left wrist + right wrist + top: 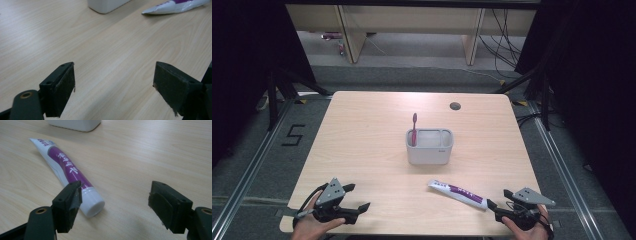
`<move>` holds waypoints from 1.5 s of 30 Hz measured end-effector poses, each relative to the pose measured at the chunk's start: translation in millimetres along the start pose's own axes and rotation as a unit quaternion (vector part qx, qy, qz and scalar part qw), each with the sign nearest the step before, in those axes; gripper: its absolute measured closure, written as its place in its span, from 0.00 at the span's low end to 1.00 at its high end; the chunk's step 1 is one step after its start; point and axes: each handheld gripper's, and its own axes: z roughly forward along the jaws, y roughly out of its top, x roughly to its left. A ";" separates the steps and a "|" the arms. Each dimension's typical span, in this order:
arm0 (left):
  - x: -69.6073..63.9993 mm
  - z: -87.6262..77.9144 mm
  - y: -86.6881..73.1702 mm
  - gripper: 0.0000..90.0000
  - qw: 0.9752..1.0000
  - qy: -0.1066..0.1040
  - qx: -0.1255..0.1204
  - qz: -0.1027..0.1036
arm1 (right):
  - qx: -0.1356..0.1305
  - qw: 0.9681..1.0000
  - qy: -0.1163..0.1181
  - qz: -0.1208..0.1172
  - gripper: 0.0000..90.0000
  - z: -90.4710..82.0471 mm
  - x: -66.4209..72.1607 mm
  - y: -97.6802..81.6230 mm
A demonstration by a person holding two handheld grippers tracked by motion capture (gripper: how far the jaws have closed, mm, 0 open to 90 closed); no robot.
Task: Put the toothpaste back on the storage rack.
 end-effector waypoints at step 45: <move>-19.6 8.3 -8.6 0.18 0.995 -0.021 0.056 0.074 | 0.113 0.976 0.079 -0.166 0.37 29.1 50.5 59.5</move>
